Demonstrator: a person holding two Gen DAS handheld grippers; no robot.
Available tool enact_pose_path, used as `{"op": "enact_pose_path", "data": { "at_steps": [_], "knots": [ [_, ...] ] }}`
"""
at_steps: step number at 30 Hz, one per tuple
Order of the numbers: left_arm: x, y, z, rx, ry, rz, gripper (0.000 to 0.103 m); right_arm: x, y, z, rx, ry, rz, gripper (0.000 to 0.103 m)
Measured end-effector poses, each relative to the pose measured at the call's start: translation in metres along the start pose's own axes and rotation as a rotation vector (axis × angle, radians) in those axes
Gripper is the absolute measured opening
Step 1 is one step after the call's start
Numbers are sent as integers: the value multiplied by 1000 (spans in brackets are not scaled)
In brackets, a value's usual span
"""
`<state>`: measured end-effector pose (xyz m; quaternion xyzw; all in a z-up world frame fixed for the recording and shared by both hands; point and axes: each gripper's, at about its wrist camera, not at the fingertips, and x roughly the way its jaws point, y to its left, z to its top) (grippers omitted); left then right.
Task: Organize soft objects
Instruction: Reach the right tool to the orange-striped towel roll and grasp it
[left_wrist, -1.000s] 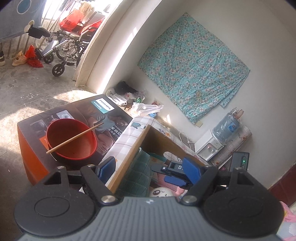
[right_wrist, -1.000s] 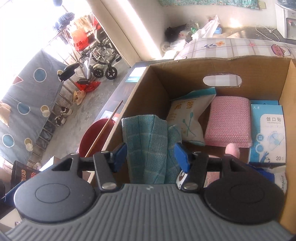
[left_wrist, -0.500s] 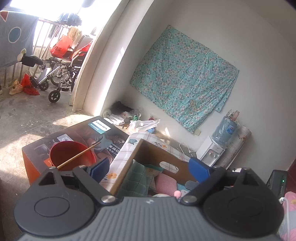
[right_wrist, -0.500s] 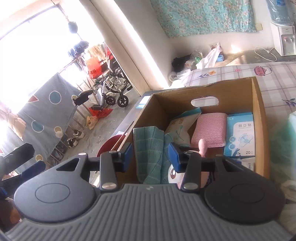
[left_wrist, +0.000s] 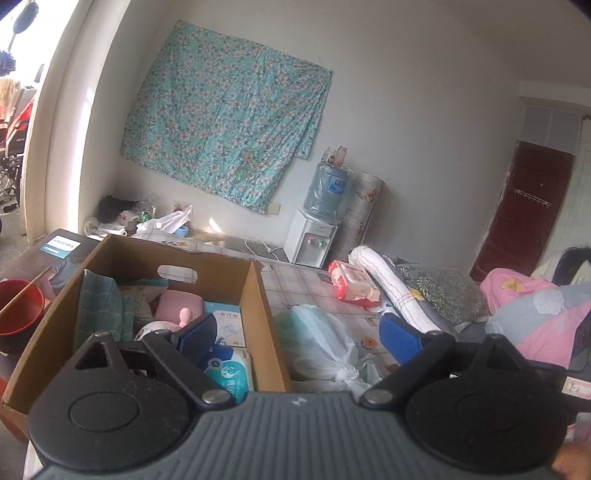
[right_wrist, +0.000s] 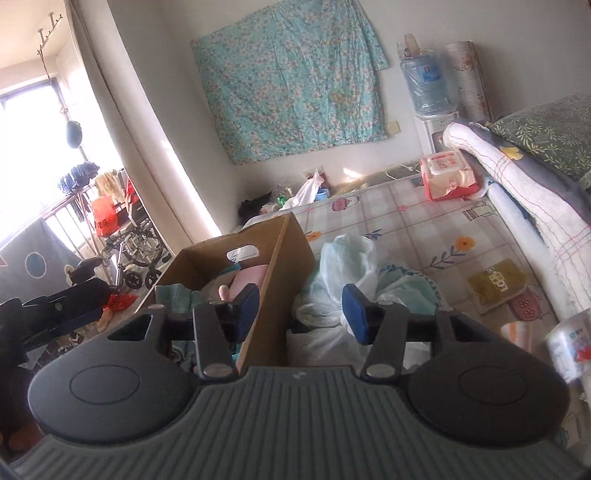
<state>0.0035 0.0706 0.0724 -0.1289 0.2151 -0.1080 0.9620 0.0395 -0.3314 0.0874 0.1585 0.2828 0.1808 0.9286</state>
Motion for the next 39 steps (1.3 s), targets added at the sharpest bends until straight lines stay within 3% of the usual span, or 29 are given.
{"op": "enact_pose_path", "data": {
  "at_steps": [6, 13, 18, 22, 25, 33, 35, 39],
  "knots": [
    [37, -64, -51, 125, 106, -93, 95, -30, -59, -34, -22, 22, -224, 51],
    [79, -105, -104, 253, 225, -131, 94, -2, -121, -67, 106, 153, -288, 51],
    [95, -114, -124, 299, 278, -127, 85, 34, -148, -75, 214, 231, -272, 49],
    [108, -116, -128, 285, 326, -127, 72, 44, -166, -86, 329, 270, -206, 30],
    [115, -118, -129, 276, 364, -136, 67, 43, -170, -93, 363, 281, -185, 28],
    [132, -131, -145, 308, 498, -212, 68, 34, -160, -100, 369, 353, -74, 33],
    [137, -134, -149, 323, 522, -219, 68, 33, -159, -96, 347, 342, -94, 42],
    [145, -140, -152, 338, 539, -229, 68, 27, -167, -82, 332, 285, -113, 46]
  ]
}}
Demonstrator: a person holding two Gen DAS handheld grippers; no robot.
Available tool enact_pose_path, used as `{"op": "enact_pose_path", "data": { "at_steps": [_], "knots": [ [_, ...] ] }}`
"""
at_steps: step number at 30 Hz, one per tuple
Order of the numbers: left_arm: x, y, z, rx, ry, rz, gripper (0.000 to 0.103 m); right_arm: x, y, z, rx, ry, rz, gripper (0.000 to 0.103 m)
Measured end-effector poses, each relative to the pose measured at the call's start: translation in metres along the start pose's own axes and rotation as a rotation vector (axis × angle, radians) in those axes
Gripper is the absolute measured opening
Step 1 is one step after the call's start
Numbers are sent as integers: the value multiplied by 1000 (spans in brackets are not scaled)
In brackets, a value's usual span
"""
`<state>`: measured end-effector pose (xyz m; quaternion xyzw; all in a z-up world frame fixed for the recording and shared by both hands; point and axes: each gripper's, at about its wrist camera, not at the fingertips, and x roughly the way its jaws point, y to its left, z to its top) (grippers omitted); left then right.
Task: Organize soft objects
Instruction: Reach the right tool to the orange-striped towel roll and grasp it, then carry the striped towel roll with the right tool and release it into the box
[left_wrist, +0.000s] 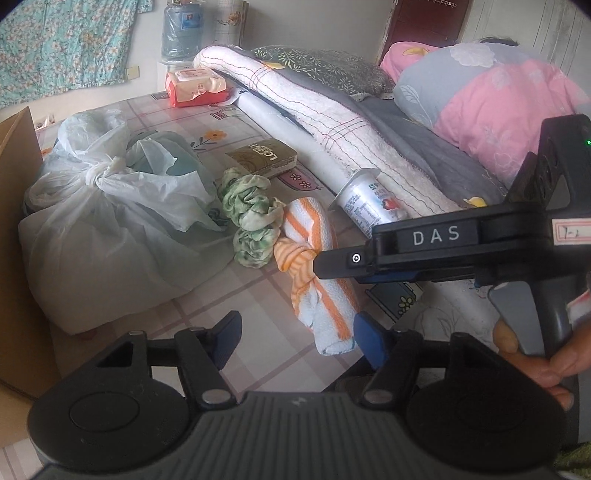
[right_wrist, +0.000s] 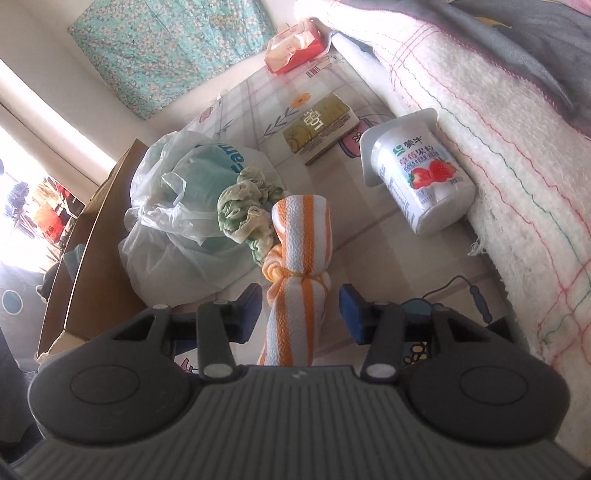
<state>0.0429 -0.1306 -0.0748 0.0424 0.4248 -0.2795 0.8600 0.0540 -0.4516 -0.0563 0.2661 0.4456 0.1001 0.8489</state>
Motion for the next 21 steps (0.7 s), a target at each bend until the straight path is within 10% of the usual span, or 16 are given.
{"op": "enact_pose_path", "data": {
  "at_steps": [21],
  "knots": [
    [-4, -17, 1, 78, -1, -82, 58, -18, 4, -14, 111, -39, 76, 35]
  ]
}}
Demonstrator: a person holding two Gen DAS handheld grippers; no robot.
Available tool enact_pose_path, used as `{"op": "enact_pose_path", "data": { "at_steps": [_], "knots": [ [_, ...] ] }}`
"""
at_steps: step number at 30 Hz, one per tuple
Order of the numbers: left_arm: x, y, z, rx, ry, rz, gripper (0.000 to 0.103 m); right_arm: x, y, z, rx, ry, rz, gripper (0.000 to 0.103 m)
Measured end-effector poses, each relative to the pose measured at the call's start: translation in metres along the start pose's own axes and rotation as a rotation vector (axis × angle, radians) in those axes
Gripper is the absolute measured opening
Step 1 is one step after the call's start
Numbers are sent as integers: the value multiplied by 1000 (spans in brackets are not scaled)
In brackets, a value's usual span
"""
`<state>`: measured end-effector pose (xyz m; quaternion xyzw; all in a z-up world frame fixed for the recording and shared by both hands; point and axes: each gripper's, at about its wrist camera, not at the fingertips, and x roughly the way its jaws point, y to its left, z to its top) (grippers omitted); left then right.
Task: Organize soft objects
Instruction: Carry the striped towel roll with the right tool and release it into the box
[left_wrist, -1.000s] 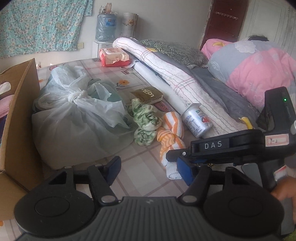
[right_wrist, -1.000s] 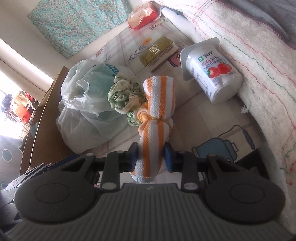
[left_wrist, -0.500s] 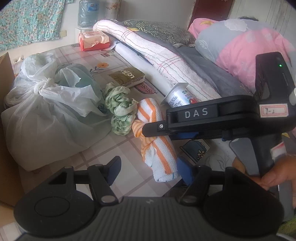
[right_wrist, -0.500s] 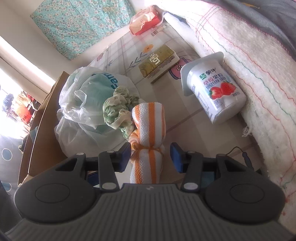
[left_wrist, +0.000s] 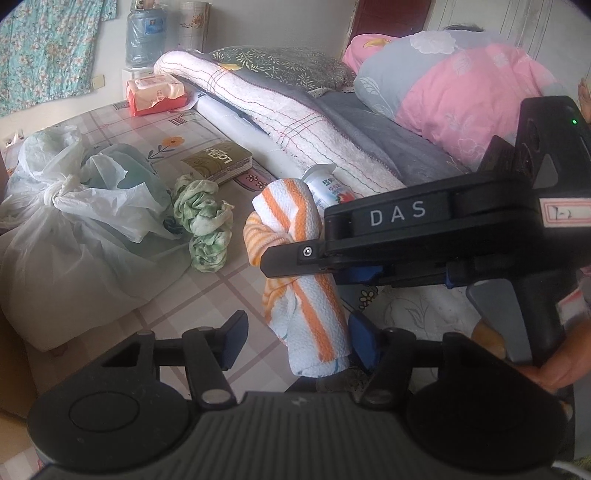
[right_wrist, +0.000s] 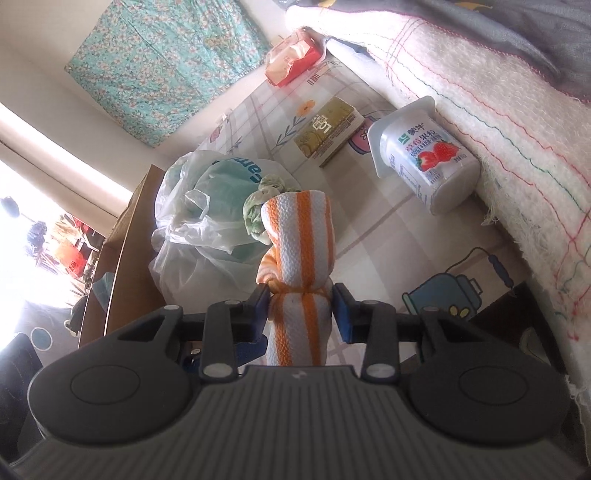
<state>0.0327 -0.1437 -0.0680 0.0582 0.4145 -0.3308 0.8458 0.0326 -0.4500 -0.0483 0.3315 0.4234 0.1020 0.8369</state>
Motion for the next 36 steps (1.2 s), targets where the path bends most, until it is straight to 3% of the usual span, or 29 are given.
{"op": "enact_pose_path", "data": {
  "at_steps": [7, 13, 20, 26, 30, 36],
  "knots": [
    [-49, 13, -3, -28, -102, 20, 51, -17, 51, 1, -123, -37, 81, 35],
    [-104, 47, -15, -126, -193, 90, 50, -5, 108, 2, -230, 9, 191, 35],
    [-173, 98, -40, -283, -297, 255, 50, 43, 209, -6, -384, 163, 371, 35],
    [-226, 149, -69, -464, -375, 391, 50, 102, 297, -28, -454, 359, 462, 35],
    [-250, 178, -88, -560, -408, 461, 50, 146, 342, -42, -454, 478, 455, 35],
    [-283, 202, -113, -619, -436, 568, 52, 205, 387, -66, -494, 536, 358, 36]
  ]
}}
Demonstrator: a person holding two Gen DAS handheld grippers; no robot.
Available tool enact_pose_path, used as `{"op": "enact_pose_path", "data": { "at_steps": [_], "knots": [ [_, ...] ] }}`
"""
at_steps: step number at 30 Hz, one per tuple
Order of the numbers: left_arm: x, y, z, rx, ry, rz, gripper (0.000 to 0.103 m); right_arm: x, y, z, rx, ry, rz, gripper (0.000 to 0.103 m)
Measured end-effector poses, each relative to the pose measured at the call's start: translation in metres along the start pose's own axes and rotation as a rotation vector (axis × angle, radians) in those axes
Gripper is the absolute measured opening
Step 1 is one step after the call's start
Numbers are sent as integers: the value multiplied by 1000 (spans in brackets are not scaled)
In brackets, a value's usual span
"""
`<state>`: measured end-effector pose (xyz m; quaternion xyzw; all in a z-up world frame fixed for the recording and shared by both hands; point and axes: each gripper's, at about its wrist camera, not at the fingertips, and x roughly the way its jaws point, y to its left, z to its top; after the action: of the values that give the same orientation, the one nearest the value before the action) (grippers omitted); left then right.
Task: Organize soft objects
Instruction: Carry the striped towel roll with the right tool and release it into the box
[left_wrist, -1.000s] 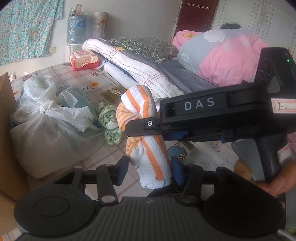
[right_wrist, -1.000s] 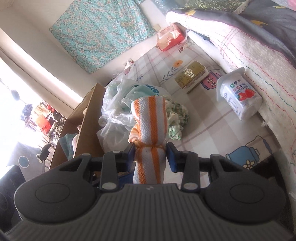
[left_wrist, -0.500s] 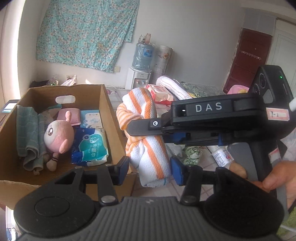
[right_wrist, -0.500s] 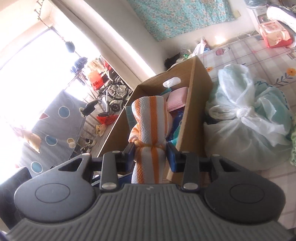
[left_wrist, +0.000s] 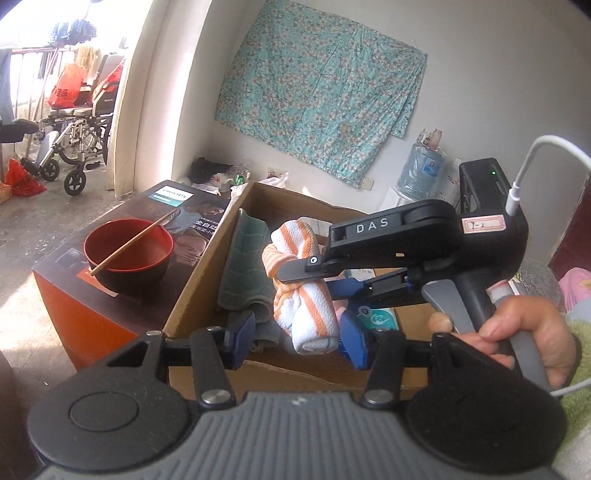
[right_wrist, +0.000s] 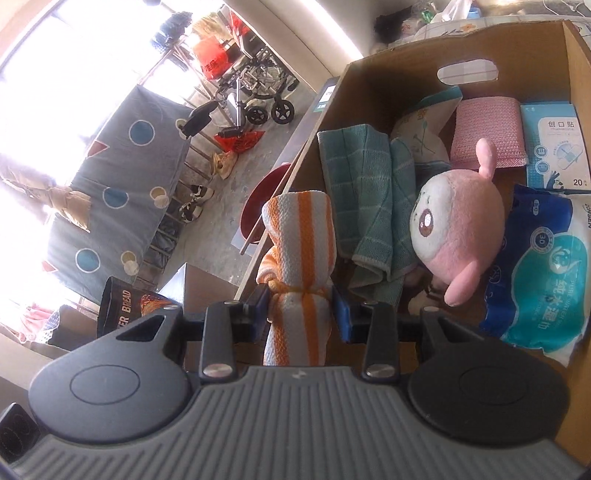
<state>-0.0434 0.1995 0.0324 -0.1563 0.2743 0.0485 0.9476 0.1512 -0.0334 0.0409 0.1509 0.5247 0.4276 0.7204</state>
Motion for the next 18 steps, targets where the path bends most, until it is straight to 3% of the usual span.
{"op": "enact_pose_path", "data": {
  "at_steps": [9, 13, 18],
  "knots": [
    [-1, 40, 2, -76, 17, 48, 56, 79, -8, -3, 51, 148, -103, 42],
    [0, 38, 1, -78, 21, 39, 58, 70, -7, -7, 52, 129, -91, 42],
    [-1, 28, -2, -59, 14, 5, 62, 32, -2, -10, 9, 28, -70, 45]
  ]
}}
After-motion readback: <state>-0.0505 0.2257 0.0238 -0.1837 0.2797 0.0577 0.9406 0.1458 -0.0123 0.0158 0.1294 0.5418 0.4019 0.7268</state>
